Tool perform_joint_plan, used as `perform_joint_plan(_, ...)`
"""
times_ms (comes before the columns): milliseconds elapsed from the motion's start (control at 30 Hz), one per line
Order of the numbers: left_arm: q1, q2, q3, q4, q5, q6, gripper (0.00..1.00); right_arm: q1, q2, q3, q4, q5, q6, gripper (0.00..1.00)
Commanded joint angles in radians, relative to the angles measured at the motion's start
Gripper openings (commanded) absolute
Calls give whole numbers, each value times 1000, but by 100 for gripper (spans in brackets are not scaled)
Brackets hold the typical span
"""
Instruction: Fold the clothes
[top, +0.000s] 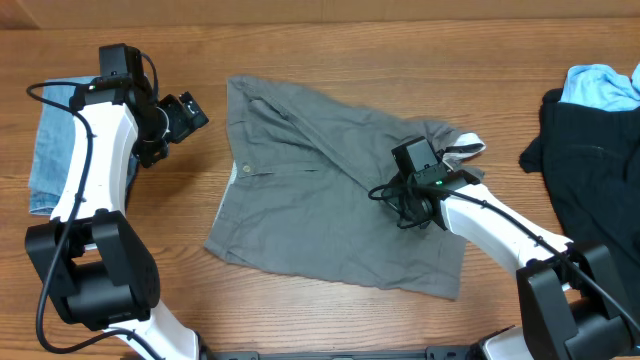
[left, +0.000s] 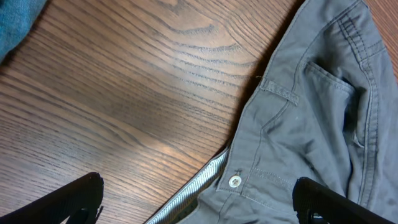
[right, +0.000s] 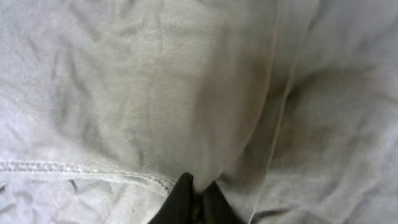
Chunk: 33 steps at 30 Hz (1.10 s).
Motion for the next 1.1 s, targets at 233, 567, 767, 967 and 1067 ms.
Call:
perform_joint_plan(233, -1, -13, 5, 2, -7, -21, 100, 1, -55, 93, -18, -3, -209, 4)
perform_joint_plan(567, -1, -13, 5, 2, -7, -21, 100, -96, -59, 342, 23, 115, -305, 4)
perform_joint_plan(767, -1, -13, 5, 2, -7, -21, 100, -232, -28, 341, 376, 140, -430, 4)
perform_joint_plan(967, -1, -13, 5, 2, -7, -21, 100, -268, 73, 341, 789, 140, -575, 4)
perform_joint_plan(1067, -1, -13, 5, 1, -7, -21, 100, -267, 162, 342, 947, 140, -591, 75)
